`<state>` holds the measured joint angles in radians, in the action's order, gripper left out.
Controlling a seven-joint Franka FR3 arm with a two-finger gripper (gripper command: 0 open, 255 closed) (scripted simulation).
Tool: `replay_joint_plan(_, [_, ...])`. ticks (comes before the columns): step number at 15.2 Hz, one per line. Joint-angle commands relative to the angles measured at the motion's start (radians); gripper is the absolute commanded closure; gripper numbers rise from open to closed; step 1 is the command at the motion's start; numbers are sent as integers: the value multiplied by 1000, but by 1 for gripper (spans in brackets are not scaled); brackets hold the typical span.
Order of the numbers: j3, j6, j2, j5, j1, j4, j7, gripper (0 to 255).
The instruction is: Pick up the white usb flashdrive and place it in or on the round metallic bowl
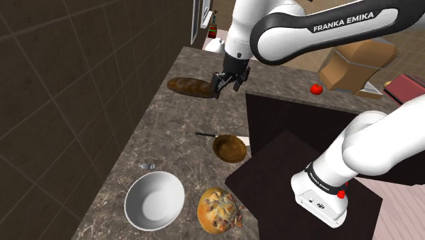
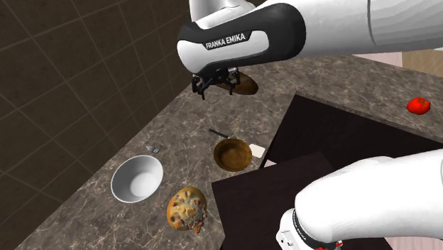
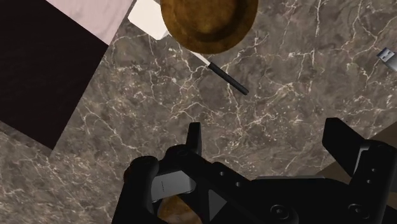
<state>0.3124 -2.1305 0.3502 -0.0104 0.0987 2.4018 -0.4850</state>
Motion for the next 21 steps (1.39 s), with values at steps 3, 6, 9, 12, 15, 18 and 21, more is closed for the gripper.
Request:
replay_joint_plan(3, [59,-84,-141,27,5,-42,-94,0])
replay_joint_plan(6, [95,-135,-250,65,10,-83,-168,0])
replay_joint_plan(9, [121,-177,-364,118,22,-136,-249,0])
replay_joint_plan(12, [132,-208,-482,180,46,-200,-330,0])
replay_joint_plan(15, [128,-228,-601,242,83,-275,-404,0])
replay_joint_plan(18, [114,-239,-717,294,129,-362,-467,0])
replay_joint_plan(21, [95,-242,-832,333,180,-459,-516,0])
